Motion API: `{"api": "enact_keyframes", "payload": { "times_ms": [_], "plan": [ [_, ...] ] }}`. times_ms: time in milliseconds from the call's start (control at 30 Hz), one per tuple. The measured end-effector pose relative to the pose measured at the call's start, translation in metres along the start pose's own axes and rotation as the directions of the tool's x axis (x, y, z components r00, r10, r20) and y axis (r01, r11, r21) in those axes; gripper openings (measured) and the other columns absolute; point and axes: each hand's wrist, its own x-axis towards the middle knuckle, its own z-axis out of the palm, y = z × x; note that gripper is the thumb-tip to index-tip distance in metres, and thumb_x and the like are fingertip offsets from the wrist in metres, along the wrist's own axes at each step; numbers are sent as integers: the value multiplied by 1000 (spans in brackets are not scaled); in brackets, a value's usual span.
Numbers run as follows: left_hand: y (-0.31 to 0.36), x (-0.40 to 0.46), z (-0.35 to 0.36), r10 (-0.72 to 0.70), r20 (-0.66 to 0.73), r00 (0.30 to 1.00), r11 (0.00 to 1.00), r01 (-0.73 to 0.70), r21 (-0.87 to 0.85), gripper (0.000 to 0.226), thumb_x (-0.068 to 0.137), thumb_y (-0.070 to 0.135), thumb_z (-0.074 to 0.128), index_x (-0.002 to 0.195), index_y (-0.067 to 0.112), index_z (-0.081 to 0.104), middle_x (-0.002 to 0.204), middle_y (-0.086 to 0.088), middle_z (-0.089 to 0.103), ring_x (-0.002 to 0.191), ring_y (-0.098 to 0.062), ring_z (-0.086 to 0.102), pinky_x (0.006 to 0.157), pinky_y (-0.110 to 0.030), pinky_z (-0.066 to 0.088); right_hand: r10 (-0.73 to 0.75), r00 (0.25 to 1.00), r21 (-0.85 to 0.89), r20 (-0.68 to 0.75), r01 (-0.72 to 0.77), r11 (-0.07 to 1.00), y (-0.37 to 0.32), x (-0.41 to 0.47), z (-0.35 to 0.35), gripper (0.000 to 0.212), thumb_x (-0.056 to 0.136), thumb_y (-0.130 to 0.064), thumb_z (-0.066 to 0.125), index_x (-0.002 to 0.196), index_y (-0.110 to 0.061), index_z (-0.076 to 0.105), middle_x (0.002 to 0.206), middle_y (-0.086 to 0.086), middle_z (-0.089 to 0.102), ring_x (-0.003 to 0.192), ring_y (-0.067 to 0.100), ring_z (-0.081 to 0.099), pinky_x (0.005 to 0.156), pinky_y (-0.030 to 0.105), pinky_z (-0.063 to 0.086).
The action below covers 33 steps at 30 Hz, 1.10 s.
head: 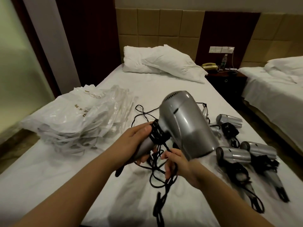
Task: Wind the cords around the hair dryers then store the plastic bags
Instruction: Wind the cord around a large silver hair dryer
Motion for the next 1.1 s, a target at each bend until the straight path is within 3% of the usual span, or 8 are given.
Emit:
{"api": "enact_keyframes", "payload": {
  "times_ms": [200,367,433,567,700,800,933,1100],
  "plan": [
    [-8,7,10,-136,-183,974,978,102,-181,58,72,62,47,86,7,62,70,-16,61,37,-20,44,39,-20,35,147,988,-263,48,-130,956,11,-6,26,23,101,-30,36,106,-19,56,64,6,58,40,9,42,49,22,42],
    [-14,7,0,-171,-223,960,981,143,-133,32,89,36,50,92,6,59,70,-14,61,41,-21,45,40,-22,34,78,996,-761,-50,-88,643,21,-4,23,17,88,-21,53,103,-16,48,81,4,60,79,25,66,67,34,53],
    [-15,3,-5,-135,-260,956,991,132,-26,21,93,26,50,96,9,60,74,-15,62,44,-22,47,42,-24,36,66,997,-800,-51,-80,595,24,-6,19,14,87,-12,50,100,-15,47,87,7,59,81,27,63,71,35,49],
    [-14,3,-17,-54,-391,919,976,132,175,21,97,24,49,111,12,58,75,-9,64,46,-17,53,40,-23,40,84,993,-87,87,-76,993,34,-16,5,12,86,-3,55,76,-8,52,63,9,57,68,29,62,69,33,52],
    [-17,6,-24,-57,-482,874,991,107,78,22,99,28,44,99,12,60,76,-10,61,46,-19,50,41,-23,37,-7,998,505,64,-26,863,41,-21,-11,44,83,-36,54,91,6,63,47,7,42,54,21,49,66,31,42],
    [-20,5,-24,-53,-493,869,989,115,95,22,98,28,45,100,12,60,74,-9,61,45,-18,49,41,-23,37,70,993,740,-93,22,672,43,-17,-17,55,83,-46,46,106,2,63,50,5,38,44,14,38,64,31,33],
    [-23,5,-25,-21,-506,862,978,123,169,20,97,27,48,100,11,61,73,-8,63,45,-16,51,40,-24,39,221,954,733,-202,-2,680,53,-13,-26,12,90,-22,44,83,-13,51,50,-1,38,39,9,29,58,28,26],
    [-16,6,-36,-24,-571,821,989,104,109,21,98,30,47,99,14,60,79,-9,63,46,-16,52,45,-27,39,397,791,361,-467,-239,901,81,-15,-50,18,94,-13,51,77,-9,50,44,-1,37,44,13,26,49,26,23]
  ]
}}
